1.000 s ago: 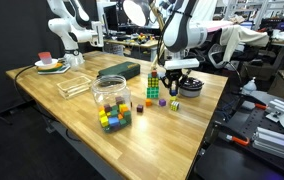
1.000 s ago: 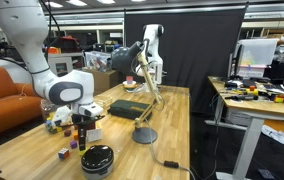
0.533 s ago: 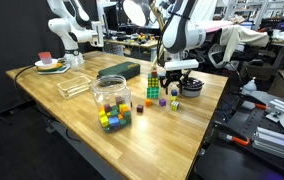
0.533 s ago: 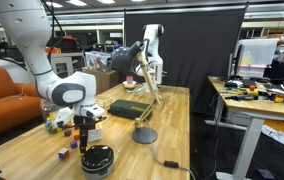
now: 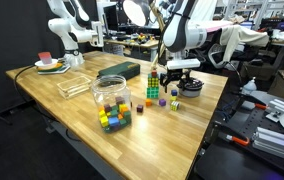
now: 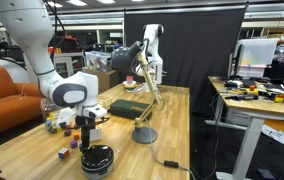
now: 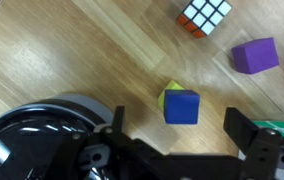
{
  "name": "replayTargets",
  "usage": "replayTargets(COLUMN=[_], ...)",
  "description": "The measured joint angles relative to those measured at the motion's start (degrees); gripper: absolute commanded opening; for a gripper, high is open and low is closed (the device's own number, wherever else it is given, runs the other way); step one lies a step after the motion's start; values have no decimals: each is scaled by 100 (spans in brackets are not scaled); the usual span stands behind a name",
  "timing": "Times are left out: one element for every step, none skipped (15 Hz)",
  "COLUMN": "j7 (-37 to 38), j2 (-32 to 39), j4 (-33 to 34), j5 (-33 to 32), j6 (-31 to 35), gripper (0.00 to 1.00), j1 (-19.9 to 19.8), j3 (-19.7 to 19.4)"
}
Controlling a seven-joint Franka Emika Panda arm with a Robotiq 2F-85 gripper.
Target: Pick up the yellow block and put it on the yellow cube
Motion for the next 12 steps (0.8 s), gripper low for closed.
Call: replayTargets(j7=[-97,-159,-188,-204,-221,-236,-246,-250,-250,-250,-250,-250], j2=[7,16,25,37,48,61,68,68,68,68,68,68], j4=[13,31,43,54,61,70,76,78,80,81,82,83], j5=[22,55,65,65,65,65,65,65,65,65,65,65], j6=[-20,-36,-39,-39,-40,-40,-41,-42,-43,-43,-44,-44], gripper=[100,100,100,100,100,100,100,100,100,100,100,100], j1=[-10,-14,-16,-21,-35,-54,-66,-68,-68,-68,-68,-69], j3=[69,133,162,166,166,167,168,171,174,179,181,181])
